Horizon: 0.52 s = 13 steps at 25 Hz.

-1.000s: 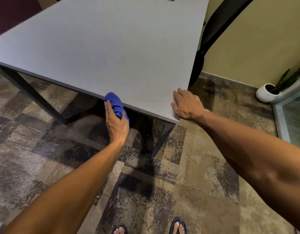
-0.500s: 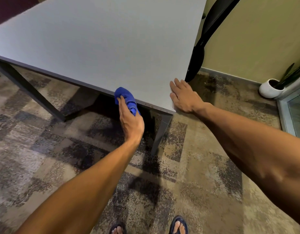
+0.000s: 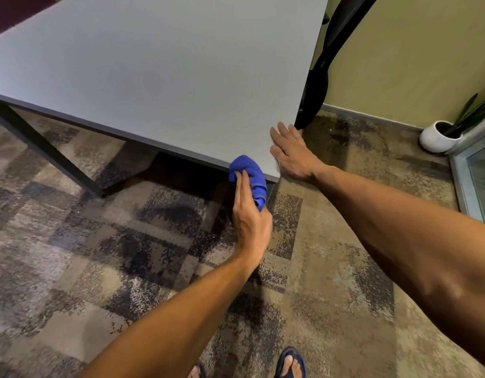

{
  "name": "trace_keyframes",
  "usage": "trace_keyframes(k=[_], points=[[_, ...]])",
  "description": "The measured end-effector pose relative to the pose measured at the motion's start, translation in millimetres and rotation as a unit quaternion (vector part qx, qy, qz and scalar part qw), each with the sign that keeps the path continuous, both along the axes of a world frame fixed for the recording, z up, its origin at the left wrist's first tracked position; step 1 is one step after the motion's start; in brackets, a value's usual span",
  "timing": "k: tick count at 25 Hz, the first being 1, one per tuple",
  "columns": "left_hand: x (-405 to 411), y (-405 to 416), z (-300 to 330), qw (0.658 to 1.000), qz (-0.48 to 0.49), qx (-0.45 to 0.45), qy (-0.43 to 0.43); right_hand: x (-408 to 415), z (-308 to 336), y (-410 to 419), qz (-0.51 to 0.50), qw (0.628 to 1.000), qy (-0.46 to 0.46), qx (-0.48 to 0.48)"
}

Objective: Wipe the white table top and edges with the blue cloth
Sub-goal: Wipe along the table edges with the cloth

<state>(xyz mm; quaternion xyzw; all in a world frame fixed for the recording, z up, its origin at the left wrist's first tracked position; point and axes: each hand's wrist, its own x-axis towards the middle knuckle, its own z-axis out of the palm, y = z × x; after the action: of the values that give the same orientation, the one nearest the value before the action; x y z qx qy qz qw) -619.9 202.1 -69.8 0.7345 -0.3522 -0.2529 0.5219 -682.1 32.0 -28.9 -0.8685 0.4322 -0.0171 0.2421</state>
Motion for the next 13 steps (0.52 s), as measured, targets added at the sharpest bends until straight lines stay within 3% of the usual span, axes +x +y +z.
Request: trace_keyframes(k=[6, 10, 13], points=[[-13, 13, -10, 0.989, -0.143, 0.031, -0.016, -4, 3, 0, 0.009, 1.0, -0.007, 0.009], [-1, 21, -19, 0.938, -0.335, 0.074, -0.058, -4, 4, -1, 0.023, 1.0, 0.005, 0.0], [3, 32, -26, 0.944, -0.3, 0.132, -0.048, -4, 5, -3, 0.025, 1.0, 0.018, 0.004]])
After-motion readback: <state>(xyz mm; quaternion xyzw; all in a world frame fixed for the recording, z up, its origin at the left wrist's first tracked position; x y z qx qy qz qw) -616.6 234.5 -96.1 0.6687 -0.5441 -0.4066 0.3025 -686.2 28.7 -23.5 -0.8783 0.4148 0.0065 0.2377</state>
